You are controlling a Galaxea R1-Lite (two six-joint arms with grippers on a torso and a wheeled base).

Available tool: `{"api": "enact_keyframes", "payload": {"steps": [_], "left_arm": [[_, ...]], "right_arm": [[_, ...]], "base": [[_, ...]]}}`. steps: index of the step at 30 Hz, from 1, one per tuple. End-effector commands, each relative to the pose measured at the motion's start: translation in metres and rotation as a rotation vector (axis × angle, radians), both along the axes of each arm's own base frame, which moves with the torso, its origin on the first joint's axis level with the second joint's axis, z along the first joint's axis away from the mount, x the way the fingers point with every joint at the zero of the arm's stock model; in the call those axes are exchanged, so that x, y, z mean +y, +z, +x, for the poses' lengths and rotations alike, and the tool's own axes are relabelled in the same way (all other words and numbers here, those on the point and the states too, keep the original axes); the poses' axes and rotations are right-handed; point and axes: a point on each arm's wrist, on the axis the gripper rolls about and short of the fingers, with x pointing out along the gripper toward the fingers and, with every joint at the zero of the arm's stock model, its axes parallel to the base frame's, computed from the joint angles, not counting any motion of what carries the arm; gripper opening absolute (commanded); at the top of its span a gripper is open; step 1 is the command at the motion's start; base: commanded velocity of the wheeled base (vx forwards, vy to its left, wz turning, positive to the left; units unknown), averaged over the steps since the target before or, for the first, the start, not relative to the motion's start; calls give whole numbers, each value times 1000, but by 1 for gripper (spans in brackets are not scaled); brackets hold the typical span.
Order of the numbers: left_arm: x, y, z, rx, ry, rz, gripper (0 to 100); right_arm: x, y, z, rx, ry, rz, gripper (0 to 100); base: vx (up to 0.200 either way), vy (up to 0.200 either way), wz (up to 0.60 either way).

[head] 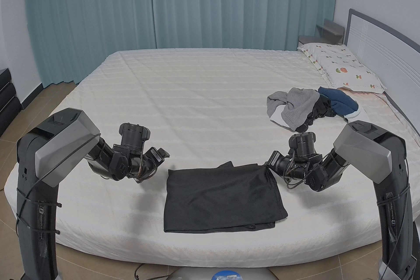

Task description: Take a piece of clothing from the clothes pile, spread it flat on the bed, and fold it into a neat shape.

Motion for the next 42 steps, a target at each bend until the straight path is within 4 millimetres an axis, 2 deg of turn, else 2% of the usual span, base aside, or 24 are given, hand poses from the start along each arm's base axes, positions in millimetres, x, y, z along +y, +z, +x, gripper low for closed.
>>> {"api": "enact_keyframes", "payload": {"steps": [1,11,24,25,28,32,35,39,42], "left_arm": [[-1,-1,0,2,-2,1,100],[-7,-1,-2,2,-17,1,100],[-13,-2,-5,8,-31,3,100],[-13,-2,-5,8,-31,3,100],[-12,-2,-8,15,-32,6,100],[-10,3,-16,19,-54,16,100],[-7,14,-28,10,-123,41,100],[-6,20,-44,41,-225,-19,100],[-7,23,-50,44,-255,-42,100]], "right_arm": [[-2,3,2,-10,-10,9,0],[-15,7,3,-10,-48,8,0],[-18,4,2,-2,-58,3,0],[-18,4,2,-2,-58,3,100],[-18,5,-3,9,-54,1,100],[-22,22,-14,-3,-56,9,100],[-35,39,-41,21,-53,10,100],[-41,37,-67,40,-46,13,100],[-49,35,-97,64,-46,11,100]], "base": [[0,0,0],[0,0,0],[0,0,0],[0,0,0],[0,0,0],[0,0,0],[0,0,0],[0,0,0],[0,0,0]]}}
